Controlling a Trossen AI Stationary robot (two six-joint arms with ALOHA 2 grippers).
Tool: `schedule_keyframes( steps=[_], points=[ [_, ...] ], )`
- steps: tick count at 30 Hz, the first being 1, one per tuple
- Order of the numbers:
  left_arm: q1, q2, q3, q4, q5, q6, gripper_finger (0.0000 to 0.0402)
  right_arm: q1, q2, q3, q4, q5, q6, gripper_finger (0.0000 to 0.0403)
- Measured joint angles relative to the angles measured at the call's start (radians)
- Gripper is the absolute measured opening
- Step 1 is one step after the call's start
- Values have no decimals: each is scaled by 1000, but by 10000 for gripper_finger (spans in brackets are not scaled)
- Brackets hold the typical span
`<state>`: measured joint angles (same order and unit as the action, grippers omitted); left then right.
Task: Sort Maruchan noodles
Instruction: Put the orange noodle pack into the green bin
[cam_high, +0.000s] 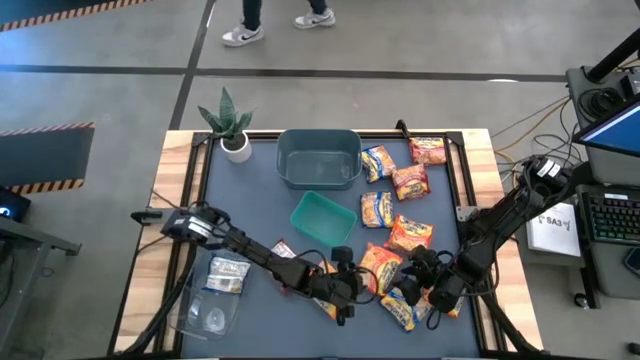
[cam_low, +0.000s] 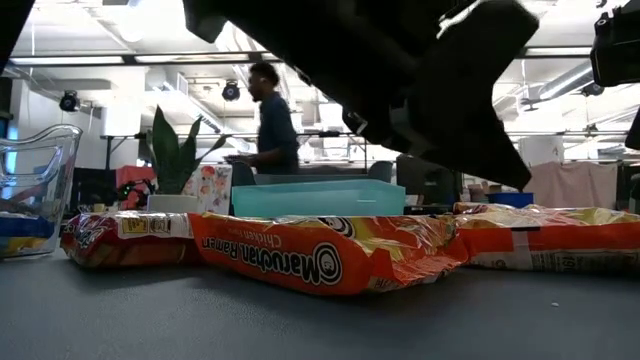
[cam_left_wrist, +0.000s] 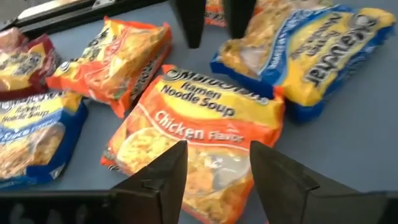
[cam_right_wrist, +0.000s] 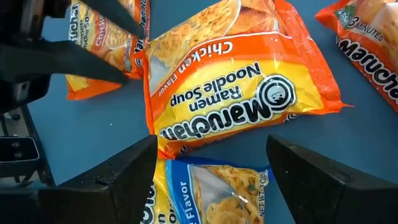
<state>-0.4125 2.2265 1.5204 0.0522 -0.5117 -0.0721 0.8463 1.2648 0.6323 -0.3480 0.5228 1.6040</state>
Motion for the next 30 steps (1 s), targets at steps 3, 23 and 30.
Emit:
schedule_keyframes(
  steps=[3, 23, 30],
  points=[
    [1, 0, 0, -7, 0, -1, 169, 0, 0, 0, -1, 0, -8, 290],
    [0, 7, 0, 15, 3, -9, 174, 0, 0, 0, -24, -2, 6, 288],
    [3, 15, -1, 1, 0, -74, 174, 0, -1, 0, -77, -7, 63, 288]
  ],
)
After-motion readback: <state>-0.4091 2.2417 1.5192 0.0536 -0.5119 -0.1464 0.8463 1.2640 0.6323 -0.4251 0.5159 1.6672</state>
